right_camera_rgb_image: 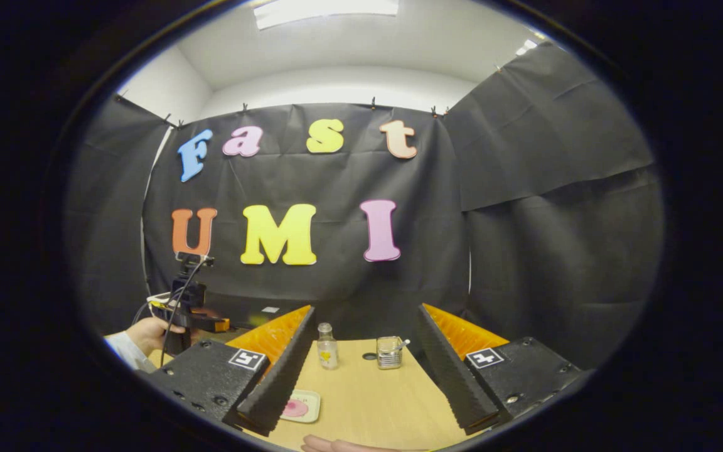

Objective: Open the electric oven with the left hand, put the food in, and close the electric oven.

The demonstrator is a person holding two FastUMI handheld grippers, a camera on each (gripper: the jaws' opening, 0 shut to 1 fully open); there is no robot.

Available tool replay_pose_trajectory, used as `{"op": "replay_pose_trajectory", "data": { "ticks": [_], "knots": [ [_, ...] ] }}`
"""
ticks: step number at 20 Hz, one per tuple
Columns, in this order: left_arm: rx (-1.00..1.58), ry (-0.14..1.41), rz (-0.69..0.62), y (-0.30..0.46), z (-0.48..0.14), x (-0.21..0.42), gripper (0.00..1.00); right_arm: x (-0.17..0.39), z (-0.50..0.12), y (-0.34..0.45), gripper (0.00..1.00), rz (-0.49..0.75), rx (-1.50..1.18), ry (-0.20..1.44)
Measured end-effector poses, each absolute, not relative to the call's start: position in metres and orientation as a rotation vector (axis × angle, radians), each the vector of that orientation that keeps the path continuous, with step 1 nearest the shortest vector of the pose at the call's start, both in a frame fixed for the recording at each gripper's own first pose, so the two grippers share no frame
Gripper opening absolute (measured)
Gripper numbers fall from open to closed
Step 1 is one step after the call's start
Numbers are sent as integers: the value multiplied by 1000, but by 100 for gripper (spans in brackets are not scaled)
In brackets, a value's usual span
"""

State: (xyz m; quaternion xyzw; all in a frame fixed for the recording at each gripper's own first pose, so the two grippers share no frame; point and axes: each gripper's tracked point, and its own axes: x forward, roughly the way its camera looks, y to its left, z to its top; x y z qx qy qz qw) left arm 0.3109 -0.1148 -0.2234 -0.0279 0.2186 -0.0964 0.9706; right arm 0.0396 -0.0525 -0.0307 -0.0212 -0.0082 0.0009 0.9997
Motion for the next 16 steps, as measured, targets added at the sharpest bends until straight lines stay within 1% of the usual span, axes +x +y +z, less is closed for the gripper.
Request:
{"op": "replay_pose_trajectory", "data": {
  "ticks": [1, 2, 3, 4, 5, 8, 16],
  "knots": [
    [-60, 441, -198, -113, -221, 312, 95, 40, -31, -53, 100, 0, -40, -13],
    [-55, 451, -200, -112, -223, 311, 96, 40, -33, -52, 96, 1, -35, -9],
    [-48, 452, -207, -111, -222, 311, 96, 40, -32, -50, 100, 2, -26, -6],
    [-58, 454, -209, -111, -224, 310, 99, 39, -31, -48, 100, 1, -21, -8],
    [-59, 457, -208, -112, -224, 309, 98, 37, -27, -43, 96, 10, -19, -15],
    [-56, 469, -210, -110, -225, 301, 99, 30, -23, -28, 96, 44, -25, -19],
    [-51, 467, -221, -104, -234, 249, 99, 19, -24, -14, 96, 68, -7, -8]
  ]
}}
